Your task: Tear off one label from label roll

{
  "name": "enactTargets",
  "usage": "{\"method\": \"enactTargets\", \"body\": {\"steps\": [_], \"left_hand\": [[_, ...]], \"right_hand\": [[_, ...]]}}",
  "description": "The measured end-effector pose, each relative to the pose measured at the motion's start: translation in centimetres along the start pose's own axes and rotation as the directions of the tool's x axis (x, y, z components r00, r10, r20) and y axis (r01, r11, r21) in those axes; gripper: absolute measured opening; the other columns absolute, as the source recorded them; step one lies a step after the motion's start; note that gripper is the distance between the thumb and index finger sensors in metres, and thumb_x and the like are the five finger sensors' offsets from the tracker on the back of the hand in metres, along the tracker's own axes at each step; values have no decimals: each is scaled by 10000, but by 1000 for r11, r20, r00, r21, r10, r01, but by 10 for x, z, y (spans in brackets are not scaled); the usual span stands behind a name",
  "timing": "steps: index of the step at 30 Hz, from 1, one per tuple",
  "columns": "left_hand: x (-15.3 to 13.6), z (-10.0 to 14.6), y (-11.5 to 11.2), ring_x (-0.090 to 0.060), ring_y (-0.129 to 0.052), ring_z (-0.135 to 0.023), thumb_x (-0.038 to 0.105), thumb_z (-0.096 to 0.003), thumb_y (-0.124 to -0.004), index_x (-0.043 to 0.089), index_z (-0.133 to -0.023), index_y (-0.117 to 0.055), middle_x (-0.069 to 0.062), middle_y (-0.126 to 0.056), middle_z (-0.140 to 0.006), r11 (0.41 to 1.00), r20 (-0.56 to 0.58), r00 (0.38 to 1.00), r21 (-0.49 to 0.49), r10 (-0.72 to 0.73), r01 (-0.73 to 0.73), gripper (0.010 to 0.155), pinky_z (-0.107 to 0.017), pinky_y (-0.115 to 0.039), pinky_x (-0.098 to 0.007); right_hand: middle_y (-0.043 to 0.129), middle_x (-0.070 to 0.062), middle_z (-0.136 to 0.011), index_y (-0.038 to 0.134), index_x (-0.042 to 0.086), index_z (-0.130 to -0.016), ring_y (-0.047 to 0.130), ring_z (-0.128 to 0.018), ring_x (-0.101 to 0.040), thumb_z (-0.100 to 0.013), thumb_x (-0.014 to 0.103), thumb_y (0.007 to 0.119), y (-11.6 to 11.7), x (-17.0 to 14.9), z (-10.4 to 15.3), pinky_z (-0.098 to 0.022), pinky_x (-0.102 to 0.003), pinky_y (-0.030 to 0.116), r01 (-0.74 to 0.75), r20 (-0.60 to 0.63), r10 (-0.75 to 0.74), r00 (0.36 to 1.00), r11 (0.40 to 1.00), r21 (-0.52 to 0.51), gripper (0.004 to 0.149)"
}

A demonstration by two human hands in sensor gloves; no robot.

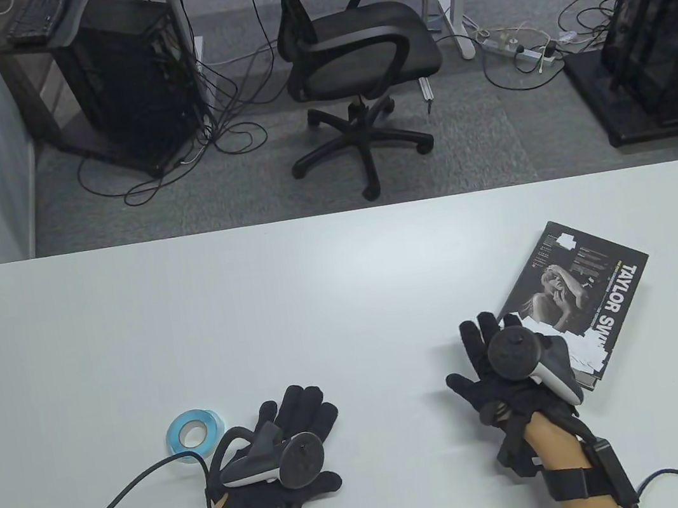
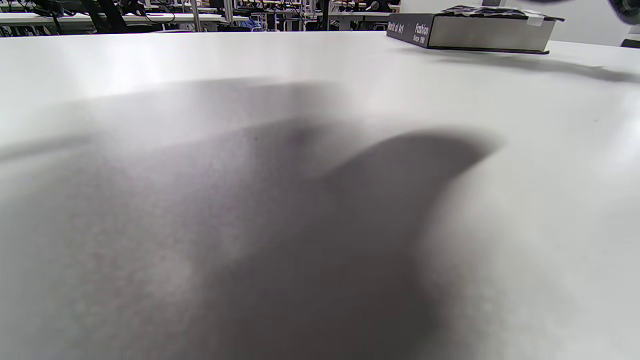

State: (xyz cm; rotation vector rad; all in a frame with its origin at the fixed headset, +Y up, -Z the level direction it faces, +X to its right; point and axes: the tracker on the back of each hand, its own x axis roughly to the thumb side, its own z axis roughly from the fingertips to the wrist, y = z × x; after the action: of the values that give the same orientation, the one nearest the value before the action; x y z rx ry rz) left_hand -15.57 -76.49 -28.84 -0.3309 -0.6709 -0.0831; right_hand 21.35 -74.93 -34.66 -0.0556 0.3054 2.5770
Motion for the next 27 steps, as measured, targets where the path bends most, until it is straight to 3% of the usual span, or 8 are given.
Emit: {"method": "enactTargets", "body": {"steps": [6, 14, 23, 27], "left_hand": [[2, 0, 1, -384, 11, -1048, 714, -399, -526, 220, -1033, 7, -102, 102, -1086, 1000, 11, 1000, 2, -7, 7, 965, -704, -175, -641], [4, 1, 0, -384, 8, -1049, 713, -399, -526, 221, -1033, 7, -101, 101, -1087, 1000, 16, 1000, 3, -4, 4, 963, -704, -175, -640], [6, 0, 0, -383, 4, -1050, 712, -399, -527, 220, -1032, 7, -101, 99, -1087, 1000, 20, 1000, 3, -5, 4, 964, -705, -177, -640], [6, 0, 0, -381, 4, -1051, 711, -400, -527, 221, -1032, 7, -100, 98, -1088, 1000, 21, 1000, 3, -6, 6, 962, -705, -177, -639]], "right_hand": [[-9, 10, -1095, 163, 382, -1009, -103, -991, -356, -423, 624, 670, -19, -38, -1, -620, -644, -66, 94, -120, -106, 987, 991, -99, 812], [-71, 11, -1069, 154, 382, -1009, -156, -965, -349, -432, 614, 668, -21, -66, -3, -607, -636, -91, 48, -248, -92, 964, 983, -175, 806], [-48, 10, -1078, 187, 382, -1017, -150, -974, -337, -436, 602, 670, -8, -75, -12, -613, -627, -95, 9, -289, -49, 956, 991, -137, 788], [27, -11, -1110, 234, 379, -1029, -58, -1019, -370, -436, 595, 676, -8, -74, -12, -633, -646, -59, -14, -292, -28, 956, 990, -140, 770]]}}
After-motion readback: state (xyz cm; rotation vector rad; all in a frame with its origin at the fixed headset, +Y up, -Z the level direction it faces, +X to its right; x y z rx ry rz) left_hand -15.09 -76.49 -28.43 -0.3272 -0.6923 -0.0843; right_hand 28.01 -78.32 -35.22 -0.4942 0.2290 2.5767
